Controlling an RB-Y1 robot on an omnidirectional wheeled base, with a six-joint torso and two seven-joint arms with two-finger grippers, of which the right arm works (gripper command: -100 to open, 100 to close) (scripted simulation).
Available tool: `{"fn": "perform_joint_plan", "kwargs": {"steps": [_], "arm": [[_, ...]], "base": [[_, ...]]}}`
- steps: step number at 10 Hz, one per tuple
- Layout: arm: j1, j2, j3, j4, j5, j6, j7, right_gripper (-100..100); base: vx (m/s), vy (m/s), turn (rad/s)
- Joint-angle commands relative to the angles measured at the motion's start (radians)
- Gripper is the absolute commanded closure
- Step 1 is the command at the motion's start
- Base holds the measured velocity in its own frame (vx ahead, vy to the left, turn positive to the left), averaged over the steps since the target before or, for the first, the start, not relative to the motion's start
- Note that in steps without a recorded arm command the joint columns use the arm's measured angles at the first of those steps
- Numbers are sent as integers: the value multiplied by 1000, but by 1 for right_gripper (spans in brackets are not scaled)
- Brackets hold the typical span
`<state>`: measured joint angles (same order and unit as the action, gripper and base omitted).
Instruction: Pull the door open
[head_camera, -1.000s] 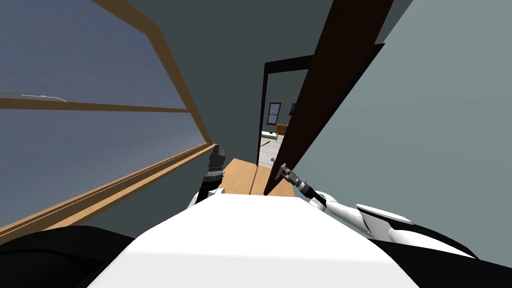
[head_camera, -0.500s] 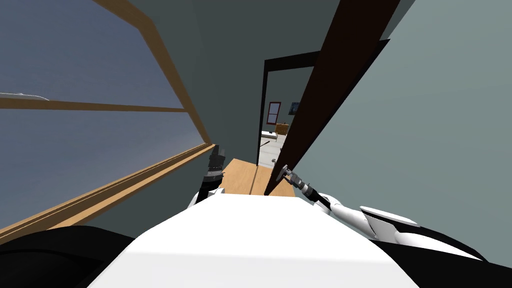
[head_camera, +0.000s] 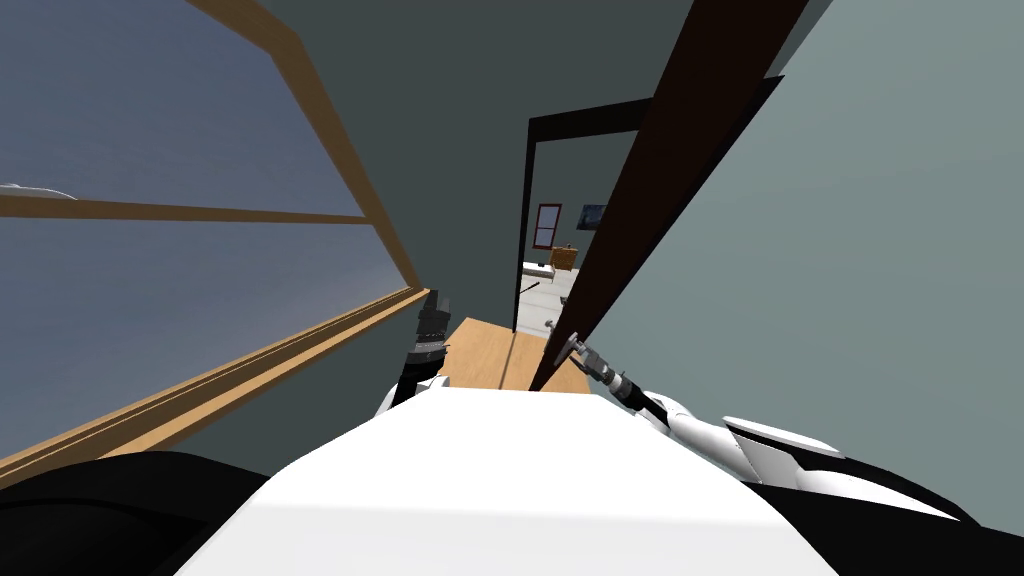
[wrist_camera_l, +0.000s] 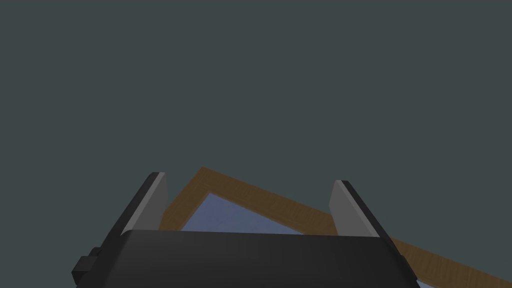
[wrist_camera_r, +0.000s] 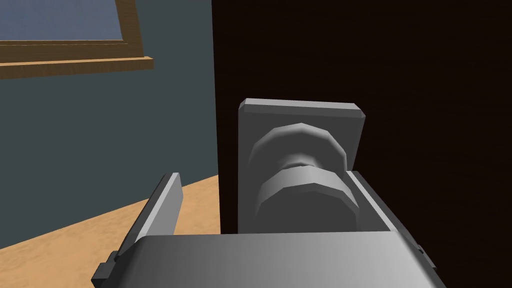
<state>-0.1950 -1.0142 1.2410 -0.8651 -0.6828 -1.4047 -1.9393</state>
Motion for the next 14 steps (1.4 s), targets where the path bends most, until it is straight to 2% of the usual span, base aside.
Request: {"fn": "perform_joint_plan", "kwargs": {"steps": [1, 2, 4, 5, 10, 12, 13, 14], "arm": [[27, 13, 31, 6, 21, -36, -9, 100], [33, 9, 37, 14, 26, -55, -11, 100], [33, 9, 37, 14, 26, -55, -11, 100], [44, 1, 49, 29, 34, -93, -17, 100], [71, -20, 75, 64, 54, -176, -28, 100], [71, -20, 75, 64, 54, -176, -28, 100], [81, -29, 84, 77, 60, -205, -32, 100], [81, -29, 84, 77, 60, -205, -32, 100]], "base": [[34, 2, -33], [37, -2, -26], [13, 3, -5], [19, -4, -8], [25, -10, -16], [1, 2, -5], [0, 0, 0], [0, 0, 0]]}}
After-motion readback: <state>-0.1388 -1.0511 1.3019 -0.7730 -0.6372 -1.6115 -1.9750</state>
